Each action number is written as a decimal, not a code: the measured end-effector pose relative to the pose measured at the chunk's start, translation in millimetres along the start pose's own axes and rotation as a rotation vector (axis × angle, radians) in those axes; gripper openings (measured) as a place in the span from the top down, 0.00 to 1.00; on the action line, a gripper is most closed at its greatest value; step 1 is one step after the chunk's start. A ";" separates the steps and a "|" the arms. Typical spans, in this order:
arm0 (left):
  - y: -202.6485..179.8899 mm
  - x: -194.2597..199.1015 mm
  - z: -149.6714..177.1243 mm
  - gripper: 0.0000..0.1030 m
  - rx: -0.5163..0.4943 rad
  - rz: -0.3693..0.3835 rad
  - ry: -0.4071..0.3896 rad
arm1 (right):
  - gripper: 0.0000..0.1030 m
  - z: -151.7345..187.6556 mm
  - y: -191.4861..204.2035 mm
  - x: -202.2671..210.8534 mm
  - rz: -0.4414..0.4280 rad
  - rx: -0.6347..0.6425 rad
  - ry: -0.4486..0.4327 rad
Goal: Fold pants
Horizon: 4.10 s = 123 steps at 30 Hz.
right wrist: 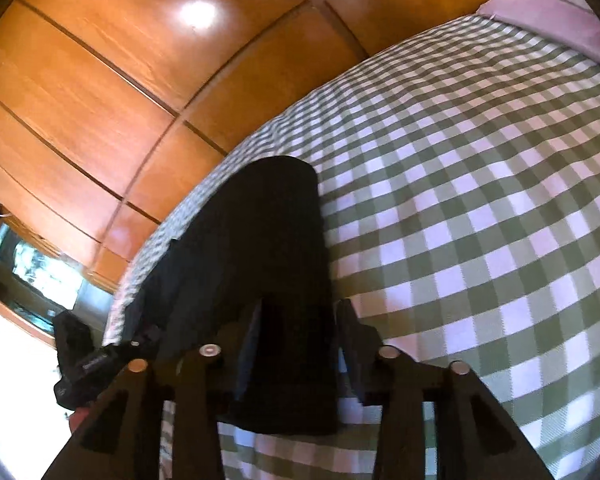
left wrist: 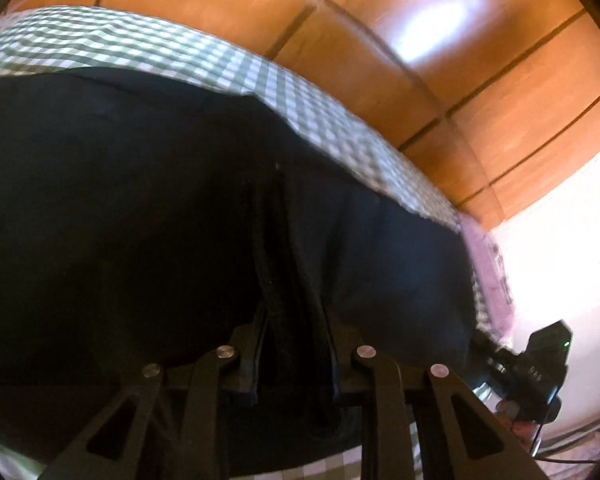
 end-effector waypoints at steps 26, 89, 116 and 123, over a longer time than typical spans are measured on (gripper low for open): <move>-74.0 -46.2 -11.7 0.68 -0.438 -0.119 -0.077 | 0.91 -59.8 41.9 -84.3 0.190 0.395 0.022; 213.5 181.4 -56.7 0.84 0.591 -0.042 -0.637 | 0.73 28.6 189.6 -134.1 -0.134 0.621 0.125; -73.6 206.7 -70.5 0.85 -0.138 0.193 -0.635 | 0.59 -17.9 92.5 -30.7 -0.055 0.295 -0.015; -142.2 162.4 -43.9 0.85 -0.292 0.263 -0.501 | 0.58 -30.7 59.0 1.1 -0.012 0.215 -0.097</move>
Point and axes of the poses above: each gripper's, at about its wrist camera, not at the fingertips, and x roughly against the way its jaws point, y to its left, z to its underside, the point moved 5 cm from there along -x, roughly the way its jaws point, and after that the axes turned 10 degrees about x, right-handed, at the moved point
